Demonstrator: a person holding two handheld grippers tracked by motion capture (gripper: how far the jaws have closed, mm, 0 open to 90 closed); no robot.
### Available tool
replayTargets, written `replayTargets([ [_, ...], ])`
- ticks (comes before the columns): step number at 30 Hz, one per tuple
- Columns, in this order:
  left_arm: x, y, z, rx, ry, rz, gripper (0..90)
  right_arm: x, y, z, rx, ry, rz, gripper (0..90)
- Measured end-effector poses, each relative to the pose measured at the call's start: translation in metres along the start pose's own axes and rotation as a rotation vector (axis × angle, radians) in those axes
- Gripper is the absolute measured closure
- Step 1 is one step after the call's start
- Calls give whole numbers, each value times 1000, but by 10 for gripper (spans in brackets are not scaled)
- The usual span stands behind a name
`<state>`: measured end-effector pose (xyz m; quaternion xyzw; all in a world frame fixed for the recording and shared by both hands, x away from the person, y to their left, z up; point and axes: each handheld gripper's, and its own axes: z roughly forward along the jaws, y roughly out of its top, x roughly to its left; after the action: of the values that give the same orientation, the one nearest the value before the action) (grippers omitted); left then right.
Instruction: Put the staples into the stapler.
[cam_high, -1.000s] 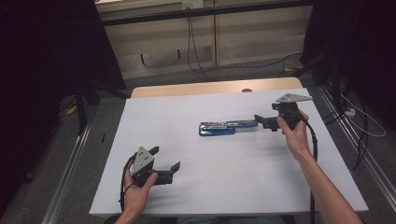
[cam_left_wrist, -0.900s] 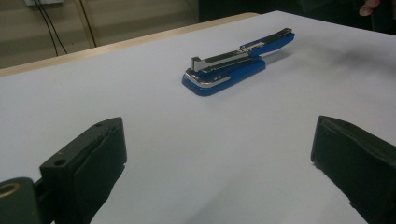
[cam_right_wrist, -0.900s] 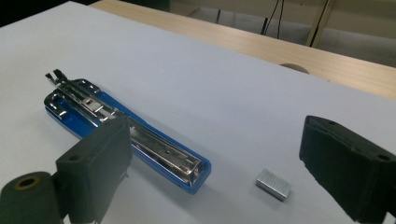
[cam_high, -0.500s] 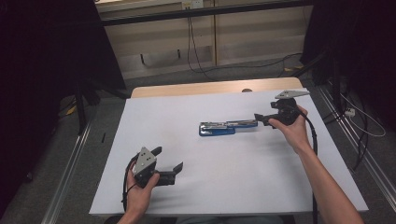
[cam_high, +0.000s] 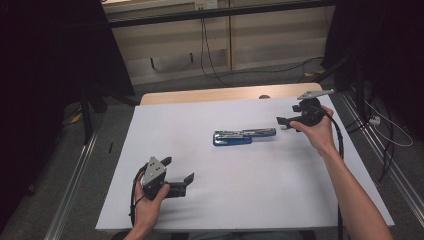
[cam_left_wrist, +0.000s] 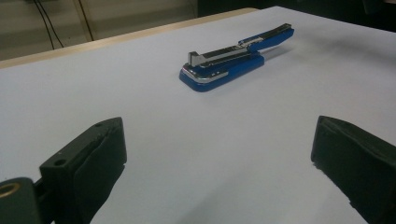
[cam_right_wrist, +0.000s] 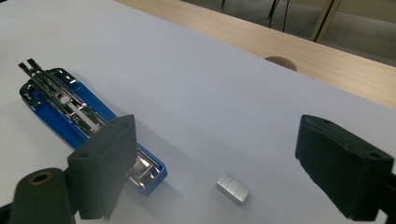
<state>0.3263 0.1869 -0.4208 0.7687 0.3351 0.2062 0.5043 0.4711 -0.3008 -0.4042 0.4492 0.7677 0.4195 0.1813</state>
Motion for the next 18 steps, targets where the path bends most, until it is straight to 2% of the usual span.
replayTargets([
  [4, -2, 2, 1, -4, 2, 6, 35, -6, -6, 3, 34, 4, 0, 161],
  [8, -4, 2, 3, -6, -1, 5, 35, -10, -4, 3, 45, -10, -12, 157],
  [13, -9, 3, 3, -6, -27, 27, 35, -12, 6, 2, 74, -28, -60, 175],
  [16, -9, 3, 4, -7, -26, 22, 35, -15, 11, 5, 123, -28, -77, 196],
  [18, -7, 2, 3, -7, -19, 20, 35, -18, 12, 7, 136, -26, -89, 223],
])
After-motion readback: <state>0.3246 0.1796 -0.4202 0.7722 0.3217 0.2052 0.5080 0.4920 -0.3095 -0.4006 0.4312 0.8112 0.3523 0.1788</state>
